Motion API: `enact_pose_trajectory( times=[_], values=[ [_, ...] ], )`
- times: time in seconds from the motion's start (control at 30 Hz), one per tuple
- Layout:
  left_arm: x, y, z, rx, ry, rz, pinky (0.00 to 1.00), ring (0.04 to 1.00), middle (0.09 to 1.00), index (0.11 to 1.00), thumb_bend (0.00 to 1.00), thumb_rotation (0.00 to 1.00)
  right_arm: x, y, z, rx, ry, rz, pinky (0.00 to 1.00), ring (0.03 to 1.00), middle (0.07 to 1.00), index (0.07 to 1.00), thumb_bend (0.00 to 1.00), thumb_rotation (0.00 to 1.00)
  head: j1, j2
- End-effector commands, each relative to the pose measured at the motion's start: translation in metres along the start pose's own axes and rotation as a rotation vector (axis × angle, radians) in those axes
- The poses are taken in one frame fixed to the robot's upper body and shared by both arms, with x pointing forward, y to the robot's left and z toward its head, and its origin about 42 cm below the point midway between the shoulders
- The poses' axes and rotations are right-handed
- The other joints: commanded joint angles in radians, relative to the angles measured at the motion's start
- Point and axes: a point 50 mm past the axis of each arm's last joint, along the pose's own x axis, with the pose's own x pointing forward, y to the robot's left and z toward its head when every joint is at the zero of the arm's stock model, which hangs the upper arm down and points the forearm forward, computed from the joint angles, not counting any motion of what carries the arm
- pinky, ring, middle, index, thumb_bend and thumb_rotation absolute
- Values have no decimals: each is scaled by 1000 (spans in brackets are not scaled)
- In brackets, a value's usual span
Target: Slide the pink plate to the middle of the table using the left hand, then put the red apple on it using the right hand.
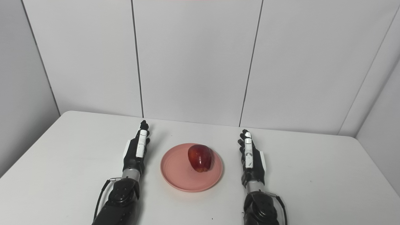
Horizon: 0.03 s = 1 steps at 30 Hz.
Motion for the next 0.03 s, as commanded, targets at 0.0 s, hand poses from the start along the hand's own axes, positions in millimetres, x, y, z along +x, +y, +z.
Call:
enact_pose_trajectory(
  times=[0.0],
  values=[
    [-13, 9, -23, -1, 81, 9, 1000, 1000, 1000, 1000, 932, 985, -1, 5, -2, -2, -1, 9, 1000, 958, 950, 928, 840, 1000, -2, 0]
  ],
)
